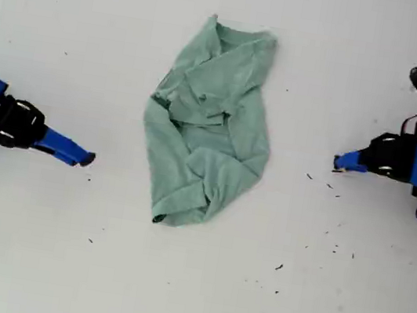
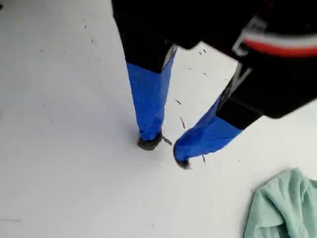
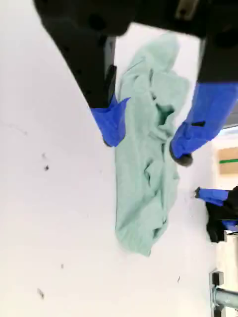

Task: Fold t shirt

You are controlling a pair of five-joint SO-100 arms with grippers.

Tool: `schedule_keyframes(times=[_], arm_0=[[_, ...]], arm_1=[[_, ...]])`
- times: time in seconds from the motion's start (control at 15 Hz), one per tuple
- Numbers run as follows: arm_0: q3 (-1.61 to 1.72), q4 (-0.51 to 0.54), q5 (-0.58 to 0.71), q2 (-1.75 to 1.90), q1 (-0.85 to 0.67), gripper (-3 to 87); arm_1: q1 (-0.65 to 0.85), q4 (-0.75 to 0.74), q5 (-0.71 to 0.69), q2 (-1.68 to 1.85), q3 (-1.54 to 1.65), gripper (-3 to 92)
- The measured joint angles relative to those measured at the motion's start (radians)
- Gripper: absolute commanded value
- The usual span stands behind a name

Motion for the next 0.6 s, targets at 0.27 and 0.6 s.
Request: schedule_keyframes(times=[0.27, 0.6], arm_0=[[-0.017, 0.008, -0.005, 0.0, -0.086, -0.1], [-0.101, -0.037, -0.055, -0.04, -0.077, -0.2]], arm_1=[[-0.077, -0.011, -0.003, 0.002, 0.003, 2.3], [-0.178, -0.094, 0.043, -0.049, -0.087, 2.2]])
